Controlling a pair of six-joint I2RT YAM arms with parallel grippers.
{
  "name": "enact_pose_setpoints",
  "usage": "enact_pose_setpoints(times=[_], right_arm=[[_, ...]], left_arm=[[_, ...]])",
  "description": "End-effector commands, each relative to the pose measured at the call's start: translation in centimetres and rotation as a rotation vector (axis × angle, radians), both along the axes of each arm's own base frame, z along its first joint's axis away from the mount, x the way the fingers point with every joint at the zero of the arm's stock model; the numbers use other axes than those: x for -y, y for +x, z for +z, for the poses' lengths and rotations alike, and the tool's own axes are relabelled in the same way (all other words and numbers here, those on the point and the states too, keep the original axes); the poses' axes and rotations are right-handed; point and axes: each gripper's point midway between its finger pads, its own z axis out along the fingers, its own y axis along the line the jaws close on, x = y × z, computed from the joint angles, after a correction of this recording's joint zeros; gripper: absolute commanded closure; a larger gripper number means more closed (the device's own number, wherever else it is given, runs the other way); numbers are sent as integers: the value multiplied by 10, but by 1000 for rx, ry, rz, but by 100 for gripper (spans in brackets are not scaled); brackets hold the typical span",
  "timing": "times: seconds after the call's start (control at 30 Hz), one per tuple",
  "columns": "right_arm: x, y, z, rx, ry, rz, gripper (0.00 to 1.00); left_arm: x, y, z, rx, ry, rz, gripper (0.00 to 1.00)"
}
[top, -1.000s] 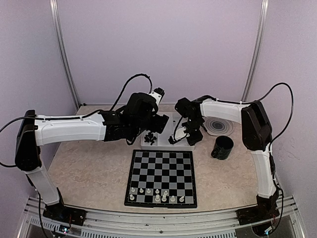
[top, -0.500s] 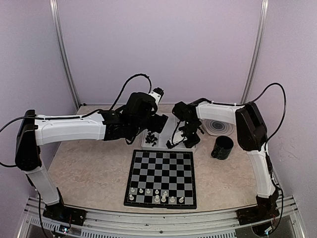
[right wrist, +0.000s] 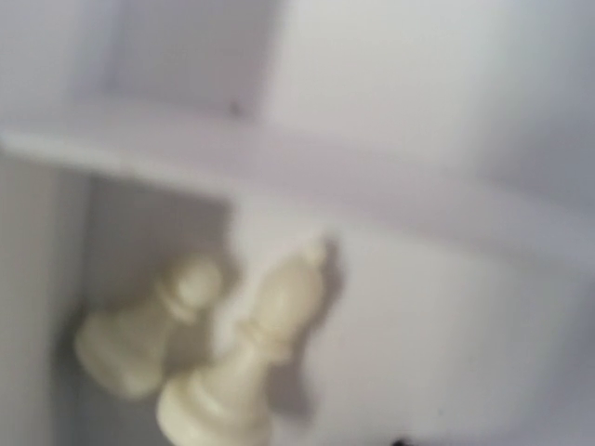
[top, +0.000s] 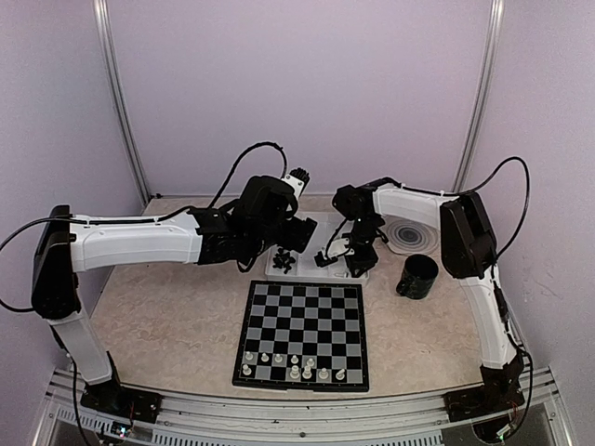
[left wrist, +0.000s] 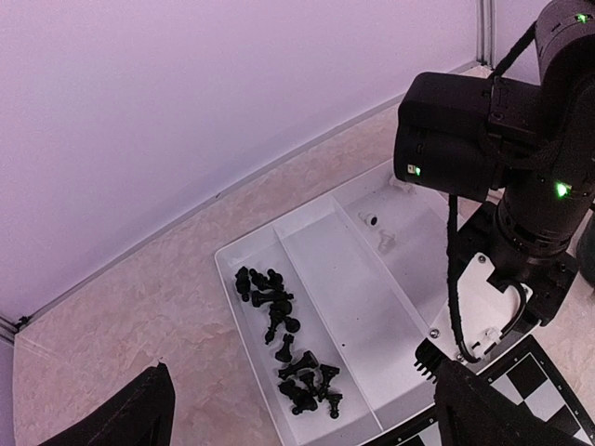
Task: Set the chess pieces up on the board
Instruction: Adjust the chess pile in the storage box, then pick up the bishop from the storage box.
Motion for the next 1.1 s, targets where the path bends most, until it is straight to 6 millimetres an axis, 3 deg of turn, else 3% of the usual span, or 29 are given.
enact_pose_setpoints(times=[0.0, 0.4, 0.73, 0.87, 1.07], right_arm=[[13, -8, -9, -54, -39, -16, 56], [36, -6, -12, -28, -162, -22, 54], [29, 2, -14, -42, -141, -68, 73], [28, 10, -5, -29, -106, -101, 81], [19, 14, 26, -32, 26, -131, 88]], left_arm=[[7, 4, 8, -1, -41, -1, 4], [9, 3, 6, -12, -42, -16, 4], [11, 0, 7, -10, -36, -24, 4], [12, 0, 7, -14, -43, -26, 4], [8, 4, 10, -26, -71, -11, 4]])
